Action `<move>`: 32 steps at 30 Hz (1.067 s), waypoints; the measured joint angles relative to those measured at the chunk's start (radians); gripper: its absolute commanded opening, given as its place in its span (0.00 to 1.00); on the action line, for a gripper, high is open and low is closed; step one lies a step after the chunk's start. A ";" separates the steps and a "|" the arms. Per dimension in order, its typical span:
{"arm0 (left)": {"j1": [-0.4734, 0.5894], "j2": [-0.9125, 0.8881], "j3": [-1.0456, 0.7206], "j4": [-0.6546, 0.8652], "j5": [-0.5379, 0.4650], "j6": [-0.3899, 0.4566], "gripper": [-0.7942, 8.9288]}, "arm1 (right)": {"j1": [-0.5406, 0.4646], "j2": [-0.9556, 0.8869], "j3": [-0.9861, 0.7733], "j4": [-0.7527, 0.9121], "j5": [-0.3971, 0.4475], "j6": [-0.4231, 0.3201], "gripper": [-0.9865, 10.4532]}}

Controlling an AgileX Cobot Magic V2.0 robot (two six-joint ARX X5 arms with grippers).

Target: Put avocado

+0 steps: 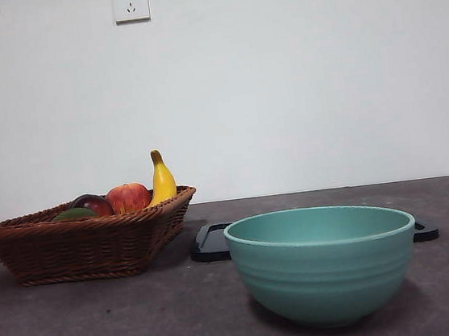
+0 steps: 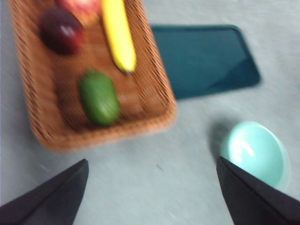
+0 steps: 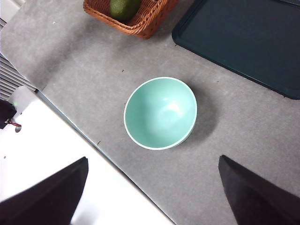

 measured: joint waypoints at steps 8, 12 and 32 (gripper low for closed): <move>-0.077 0.268 0.136 0.040 -0.150 0.018 0.53 | 0.001 0.002 0.000 0.001 0.000 0.000 0.48; -0.112 0.380 0.137 0.100 -0.194 0.021 0.53 | 0.001 0.002 0.000 0.001 0.000 0.000 0.48; -0.158 0.746 0.138 0.249 -0.370 0.021 0.53 | 0.001 0.002 0.000 0.002 0.000 0.000 0.48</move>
